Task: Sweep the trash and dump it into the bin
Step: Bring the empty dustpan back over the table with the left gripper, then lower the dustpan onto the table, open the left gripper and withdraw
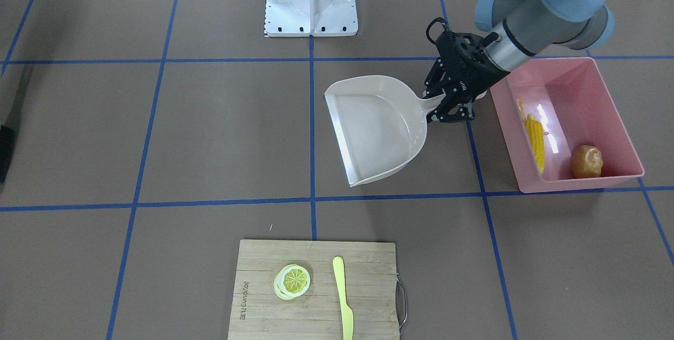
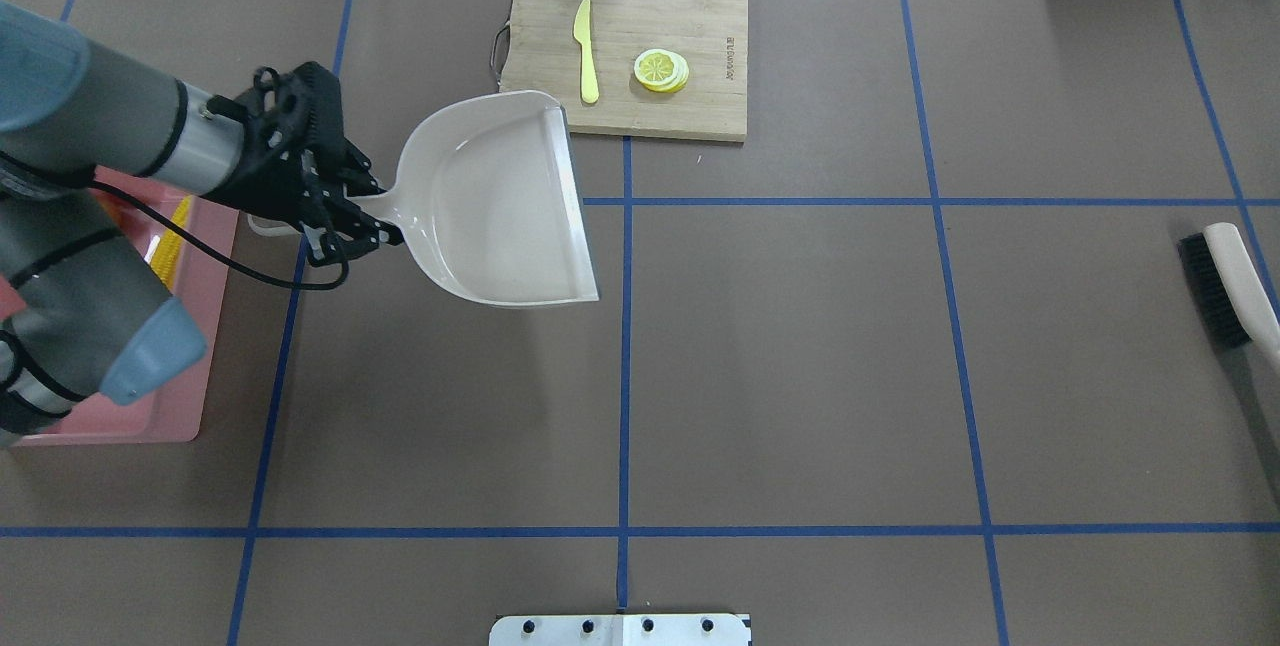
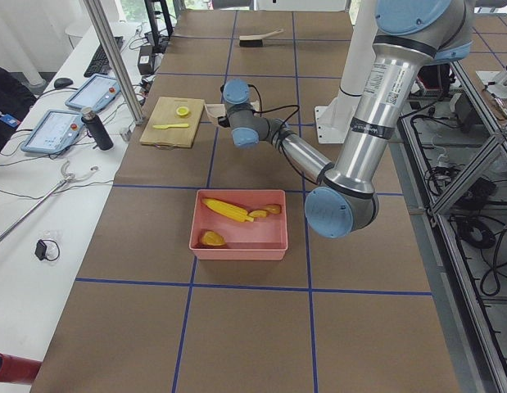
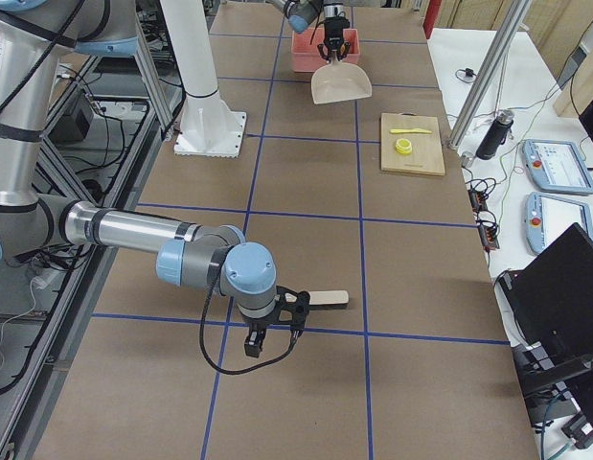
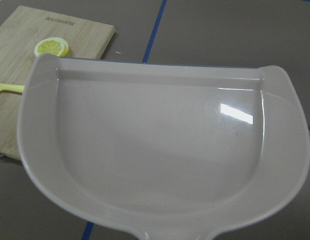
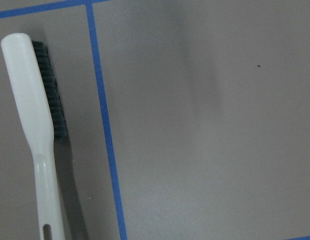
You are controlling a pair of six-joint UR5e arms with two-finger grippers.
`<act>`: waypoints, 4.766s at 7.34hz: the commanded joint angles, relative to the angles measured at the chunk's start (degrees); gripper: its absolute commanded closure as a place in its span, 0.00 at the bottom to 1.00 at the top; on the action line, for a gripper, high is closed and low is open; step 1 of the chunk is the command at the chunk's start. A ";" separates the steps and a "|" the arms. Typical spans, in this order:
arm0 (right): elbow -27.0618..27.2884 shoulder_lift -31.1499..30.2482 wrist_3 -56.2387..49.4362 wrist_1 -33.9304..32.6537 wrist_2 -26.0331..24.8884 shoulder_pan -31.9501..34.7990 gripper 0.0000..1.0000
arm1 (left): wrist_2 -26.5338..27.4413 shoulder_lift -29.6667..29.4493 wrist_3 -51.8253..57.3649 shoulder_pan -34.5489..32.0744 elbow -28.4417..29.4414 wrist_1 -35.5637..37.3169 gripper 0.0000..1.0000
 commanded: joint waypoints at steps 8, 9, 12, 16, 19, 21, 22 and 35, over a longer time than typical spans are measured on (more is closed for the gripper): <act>0.21 0.20 0.37 0.22 0.36 0.00 0.00 | -1.29 -2.42 13.69 5.67 8.86 -0.23 1.00; 0.03 -0.23 0.02 0.30 -0.17 0.00 0.00 | -1.93 -2.42 14.47 5.06 9.31 0.20 1.00; 0.03 0.29 0.02 0.39 -0.52 0.00 0.00 | -1.59 -2.33 12.56 5.23 9.40 1.97 1.00; -0.06 0.29 0.45 0.13 -0.52 0.00 0.00 | -1.24 -2.95 9.29 5.75 9.66 1.79 1.00; -3.73 1.16 0.54 0.56 -0.61 0.00 0.00 | -1.24 -3.21 9.30 6.54 9.75 1.53 1.00; -4.63 4.41 -0.07 -0.04 -3.84 -0.08 0.00 | -0.19 -3.21 9.73 7.07 9.84 1.09 1.00; -4.63 4.94 -0.16 -0.05 -4.04 -0.87 0.00 | 0.08 -3.21 9.82 7.51 9.84 1.09 1.00; -3.84 12.59 -0.07 -10.95 -3.43 -2.02 0.00 | 2.46 1.79 6.36 -0.82 1.76 -2.87 0.01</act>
